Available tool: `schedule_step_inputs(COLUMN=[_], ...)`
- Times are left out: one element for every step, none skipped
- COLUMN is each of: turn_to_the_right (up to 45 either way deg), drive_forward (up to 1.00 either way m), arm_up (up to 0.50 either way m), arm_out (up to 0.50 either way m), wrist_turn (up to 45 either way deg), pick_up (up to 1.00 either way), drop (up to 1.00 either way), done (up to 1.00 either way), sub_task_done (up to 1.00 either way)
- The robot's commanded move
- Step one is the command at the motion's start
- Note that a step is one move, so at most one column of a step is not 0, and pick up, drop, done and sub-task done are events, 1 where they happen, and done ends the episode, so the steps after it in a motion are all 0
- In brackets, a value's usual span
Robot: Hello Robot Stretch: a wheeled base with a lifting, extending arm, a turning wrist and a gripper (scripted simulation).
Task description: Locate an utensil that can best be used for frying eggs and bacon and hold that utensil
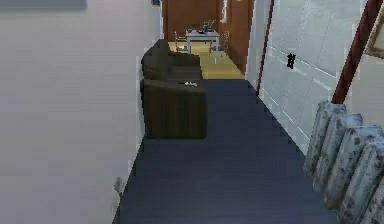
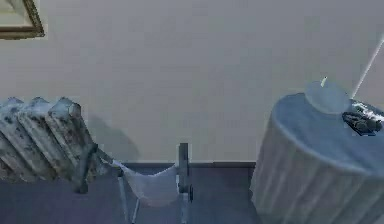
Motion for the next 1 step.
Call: schedule_step_inputs(turn_to_the_right=[0.0], drive_forward=[0.45], arm_up=[0.00], arm_out=[0.00], wrist_turn=[0.0], pick_up=[0.00], drop=[0.00], done=[0.00], sub_task_done=[0.00])
